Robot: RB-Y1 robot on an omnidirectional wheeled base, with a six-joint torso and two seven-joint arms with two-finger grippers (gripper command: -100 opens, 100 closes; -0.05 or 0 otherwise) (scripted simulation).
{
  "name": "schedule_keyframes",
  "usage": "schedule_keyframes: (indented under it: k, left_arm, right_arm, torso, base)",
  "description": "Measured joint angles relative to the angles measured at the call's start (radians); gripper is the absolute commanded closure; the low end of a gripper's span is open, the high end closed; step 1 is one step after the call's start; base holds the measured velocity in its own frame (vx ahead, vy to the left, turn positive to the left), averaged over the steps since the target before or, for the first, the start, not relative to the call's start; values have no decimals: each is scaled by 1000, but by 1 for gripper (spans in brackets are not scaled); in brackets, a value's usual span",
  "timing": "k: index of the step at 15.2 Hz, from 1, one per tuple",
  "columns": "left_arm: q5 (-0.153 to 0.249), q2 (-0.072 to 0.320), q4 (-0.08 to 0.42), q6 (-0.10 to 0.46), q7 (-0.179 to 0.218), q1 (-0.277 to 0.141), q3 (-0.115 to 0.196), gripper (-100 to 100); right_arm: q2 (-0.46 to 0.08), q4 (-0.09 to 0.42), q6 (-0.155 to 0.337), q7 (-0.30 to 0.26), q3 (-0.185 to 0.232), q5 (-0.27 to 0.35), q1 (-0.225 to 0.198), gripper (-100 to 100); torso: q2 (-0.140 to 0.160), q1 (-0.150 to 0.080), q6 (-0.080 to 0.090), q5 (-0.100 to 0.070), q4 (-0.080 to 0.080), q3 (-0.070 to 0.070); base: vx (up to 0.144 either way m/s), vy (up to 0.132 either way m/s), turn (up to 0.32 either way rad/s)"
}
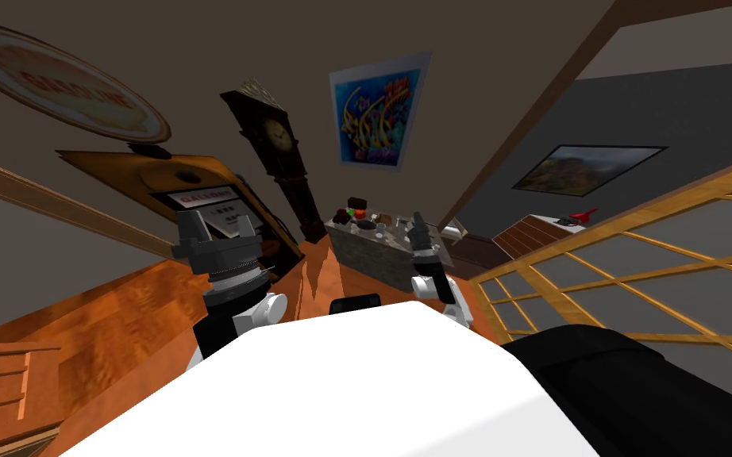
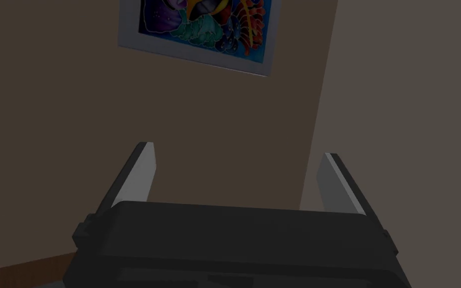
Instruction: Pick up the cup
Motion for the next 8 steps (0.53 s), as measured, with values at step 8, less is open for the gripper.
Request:
schedule_keyframes:
  k: [8]
  left_arm:
    - [0,0,0,0,0,0,0,0]
  right_arm:
    - [-91,29,149,-110,-5,-75,-57,-100]
  torso:
    - [-1,0,0,0,0,0]
  base:
    - [31,24,-56]
